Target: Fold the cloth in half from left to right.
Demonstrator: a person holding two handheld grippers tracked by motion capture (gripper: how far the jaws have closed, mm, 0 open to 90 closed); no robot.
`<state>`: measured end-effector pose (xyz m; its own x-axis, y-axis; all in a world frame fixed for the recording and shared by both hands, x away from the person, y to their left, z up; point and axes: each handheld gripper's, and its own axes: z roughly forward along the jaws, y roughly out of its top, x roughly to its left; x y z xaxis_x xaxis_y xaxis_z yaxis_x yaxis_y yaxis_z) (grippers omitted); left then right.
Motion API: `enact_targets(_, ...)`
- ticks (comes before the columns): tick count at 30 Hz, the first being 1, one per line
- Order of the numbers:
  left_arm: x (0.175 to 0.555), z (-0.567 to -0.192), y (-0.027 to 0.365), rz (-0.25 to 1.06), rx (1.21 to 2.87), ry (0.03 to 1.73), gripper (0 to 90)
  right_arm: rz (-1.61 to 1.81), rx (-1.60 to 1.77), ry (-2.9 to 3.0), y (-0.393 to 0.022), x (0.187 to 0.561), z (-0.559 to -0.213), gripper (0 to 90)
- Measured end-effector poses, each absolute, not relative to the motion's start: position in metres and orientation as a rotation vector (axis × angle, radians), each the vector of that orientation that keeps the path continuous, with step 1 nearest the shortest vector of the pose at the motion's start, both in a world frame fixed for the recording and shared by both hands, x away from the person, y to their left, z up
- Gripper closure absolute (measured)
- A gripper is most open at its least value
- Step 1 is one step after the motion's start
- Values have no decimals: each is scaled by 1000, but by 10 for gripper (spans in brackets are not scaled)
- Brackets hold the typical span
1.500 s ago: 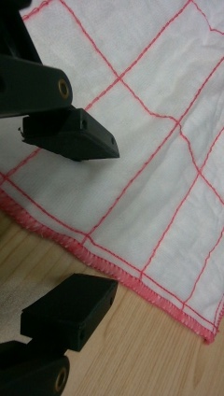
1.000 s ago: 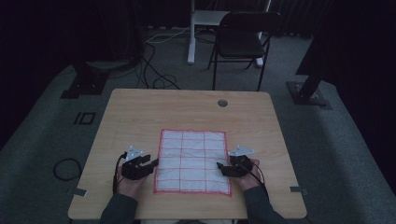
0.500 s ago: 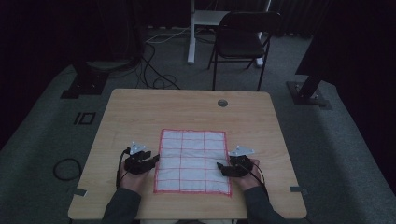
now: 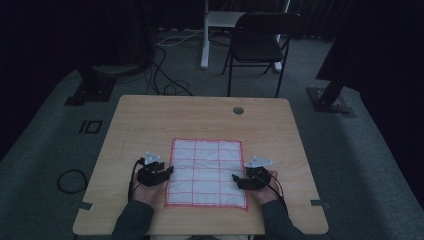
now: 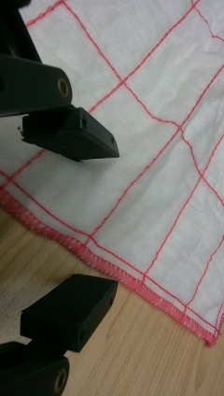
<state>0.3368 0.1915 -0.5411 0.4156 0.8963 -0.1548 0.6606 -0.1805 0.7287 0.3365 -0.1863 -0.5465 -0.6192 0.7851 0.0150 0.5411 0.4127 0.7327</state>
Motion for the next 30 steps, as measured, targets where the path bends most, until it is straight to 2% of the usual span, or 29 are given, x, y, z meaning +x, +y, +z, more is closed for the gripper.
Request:
enact_targets(11, 339, -543, 182, 347, 1880, 1326, 588, 1032, 1144, 2343, -186, 336, -547, 311)
enact_targets(16, 338, -543, 177, 374, 1889, 1347, 709, 1033, 1142, 2343, -186, 336, -547, 311)
enact_targets(24, 337, -542, 172, 382, 1901, 1362, 839, 1032, 1139, 2345, -186, 336, -546, 318)
enact_targets(30, 337, -542, 174, 383, 1915, 1359, 873, 1032, 1141, 2346, -186, 335, -546, 324)
